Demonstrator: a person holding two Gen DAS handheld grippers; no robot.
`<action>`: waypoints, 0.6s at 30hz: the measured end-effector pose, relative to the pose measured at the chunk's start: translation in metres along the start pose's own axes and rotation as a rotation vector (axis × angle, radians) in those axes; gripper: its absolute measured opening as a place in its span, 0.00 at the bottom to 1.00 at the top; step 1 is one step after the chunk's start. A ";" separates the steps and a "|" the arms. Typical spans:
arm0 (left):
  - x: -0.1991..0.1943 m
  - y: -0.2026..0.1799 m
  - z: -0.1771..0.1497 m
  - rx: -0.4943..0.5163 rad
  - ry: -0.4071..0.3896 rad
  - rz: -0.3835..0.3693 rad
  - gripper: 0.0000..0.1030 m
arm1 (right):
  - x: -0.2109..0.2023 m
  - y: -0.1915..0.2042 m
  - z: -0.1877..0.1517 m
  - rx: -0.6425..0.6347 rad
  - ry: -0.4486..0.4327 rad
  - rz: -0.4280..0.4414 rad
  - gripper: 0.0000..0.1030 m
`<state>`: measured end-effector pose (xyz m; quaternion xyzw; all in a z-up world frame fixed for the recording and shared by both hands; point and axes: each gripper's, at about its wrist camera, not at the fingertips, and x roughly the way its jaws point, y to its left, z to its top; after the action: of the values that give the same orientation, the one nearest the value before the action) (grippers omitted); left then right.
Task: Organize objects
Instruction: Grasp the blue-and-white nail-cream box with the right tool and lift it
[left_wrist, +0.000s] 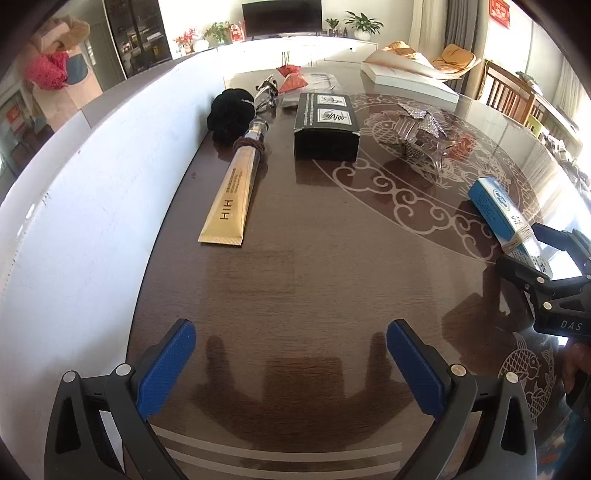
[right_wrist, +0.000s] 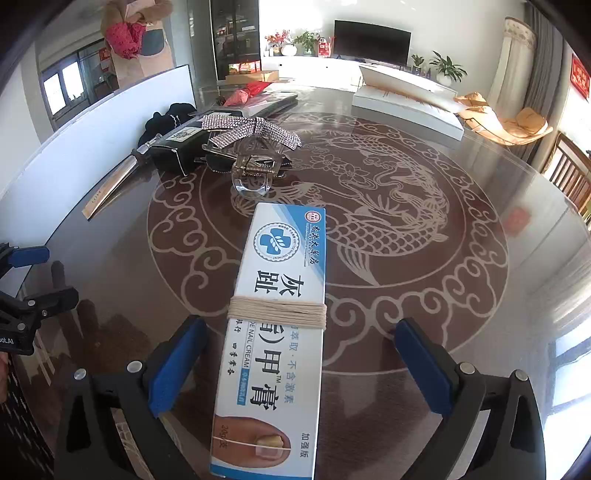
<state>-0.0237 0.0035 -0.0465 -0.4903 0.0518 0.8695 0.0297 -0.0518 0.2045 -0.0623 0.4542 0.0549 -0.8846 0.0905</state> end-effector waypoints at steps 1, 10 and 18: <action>-0.005 -0.002 0.001 0.008 -0.026 -0.013 1.00 | 0.000 0.000 0.000 0.000 0.000 0.000 0.99; 0.025 0.029 0.067 -0.096 -0.027 -0.084 1.00 | 0.000 -0.001 -0.001 -0.002 -0.002 -0.005 0.99; 0.076 0.029 0.099 -0.047 0.000 -0.035 0.99 | 0.000 -0.001 -0.002 -0.001 -0.002 -0.003 0.99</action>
<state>-0.1498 -0.0135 -0.0591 -0.4916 0.0226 0.8699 0.0334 -0.0503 0.2059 -0.0629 0.4532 0.0561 -0.8851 0.0893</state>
